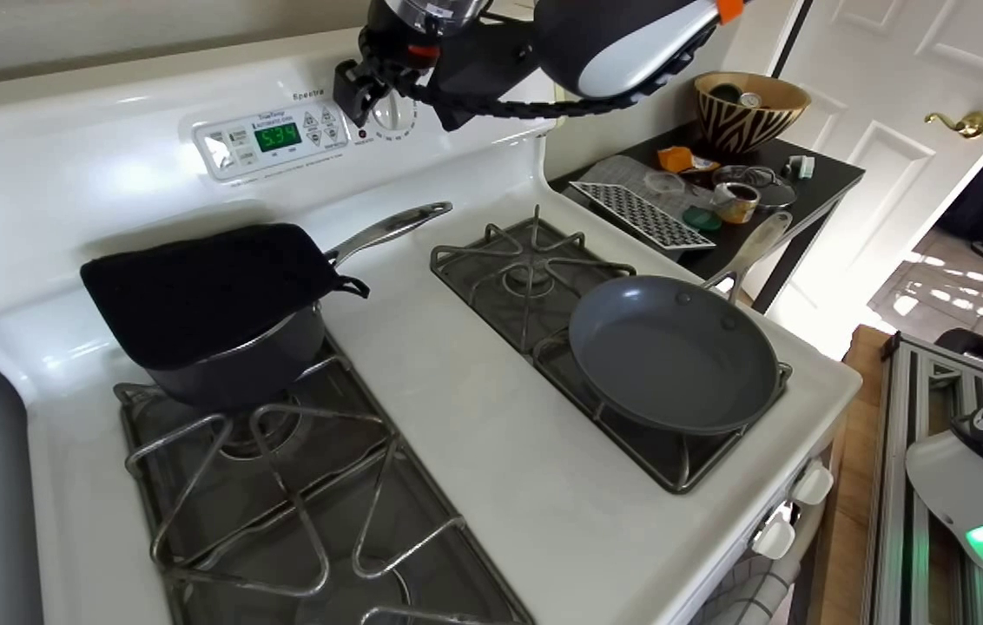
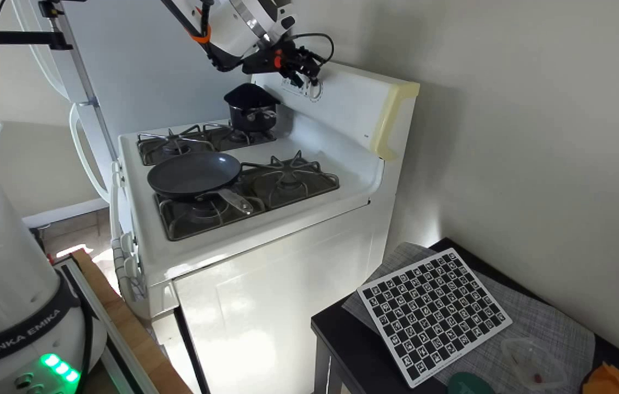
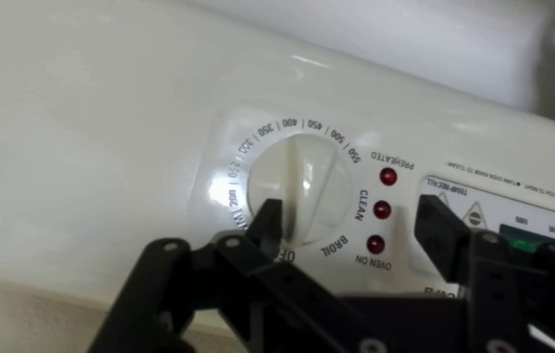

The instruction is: Turn the knob to the right

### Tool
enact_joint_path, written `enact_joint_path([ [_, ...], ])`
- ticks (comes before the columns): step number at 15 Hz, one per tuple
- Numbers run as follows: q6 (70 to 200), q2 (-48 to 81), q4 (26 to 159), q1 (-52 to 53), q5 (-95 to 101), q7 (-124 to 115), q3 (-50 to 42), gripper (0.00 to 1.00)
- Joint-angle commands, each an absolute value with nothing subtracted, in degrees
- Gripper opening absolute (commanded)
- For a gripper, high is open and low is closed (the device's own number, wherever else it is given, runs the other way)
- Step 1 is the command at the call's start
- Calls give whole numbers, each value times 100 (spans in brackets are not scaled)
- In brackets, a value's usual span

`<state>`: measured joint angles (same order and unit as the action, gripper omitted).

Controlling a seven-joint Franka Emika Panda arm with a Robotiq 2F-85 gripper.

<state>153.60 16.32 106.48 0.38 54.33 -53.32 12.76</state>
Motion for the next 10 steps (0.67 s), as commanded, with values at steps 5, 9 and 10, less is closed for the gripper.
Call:
enact_joint_path([
  [5,15143,1691,10682,102,4891,-5445,1421,100],
  [9,15137,1662,10720,101,4893,-5491,1392,72],
  [10,15132,1651,10713,109,4977,-5528,1364,65],
])
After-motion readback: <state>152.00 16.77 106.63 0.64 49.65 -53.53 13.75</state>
